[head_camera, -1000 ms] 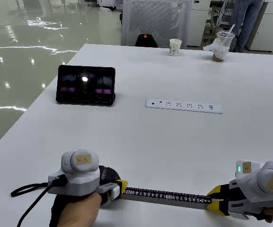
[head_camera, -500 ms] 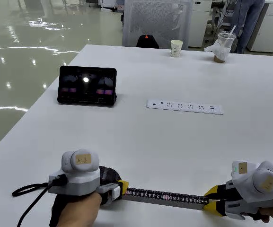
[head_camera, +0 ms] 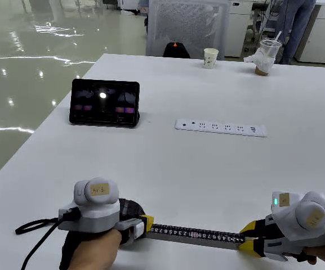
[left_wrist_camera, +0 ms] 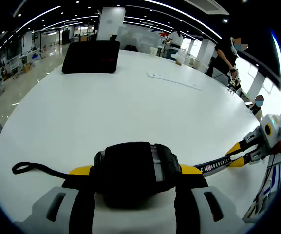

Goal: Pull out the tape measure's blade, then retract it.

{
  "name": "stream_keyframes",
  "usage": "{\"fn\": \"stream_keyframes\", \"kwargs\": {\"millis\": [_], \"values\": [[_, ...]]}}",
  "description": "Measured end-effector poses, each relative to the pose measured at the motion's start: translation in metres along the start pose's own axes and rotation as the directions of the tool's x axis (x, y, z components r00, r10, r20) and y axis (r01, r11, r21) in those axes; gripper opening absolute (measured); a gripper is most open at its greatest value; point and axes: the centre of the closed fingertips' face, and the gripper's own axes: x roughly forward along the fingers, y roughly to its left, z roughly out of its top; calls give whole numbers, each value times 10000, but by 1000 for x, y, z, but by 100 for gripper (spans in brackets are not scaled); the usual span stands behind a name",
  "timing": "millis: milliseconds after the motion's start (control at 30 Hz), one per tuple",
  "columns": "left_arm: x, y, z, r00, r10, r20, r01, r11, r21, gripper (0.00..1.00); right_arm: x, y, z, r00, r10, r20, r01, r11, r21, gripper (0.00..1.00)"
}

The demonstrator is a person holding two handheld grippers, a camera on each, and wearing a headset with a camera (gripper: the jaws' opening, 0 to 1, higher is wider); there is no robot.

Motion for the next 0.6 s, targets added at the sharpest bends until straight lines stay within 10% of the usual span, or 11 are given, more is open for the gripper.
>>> {"fn": "stream_keyframes", "kwargs": {"millis": [600], "values": [[0,0,0,10000,-45,-42,44,10000,-42,62,7,1,9,10000,61,19,-61,10000,-70,10]]}}
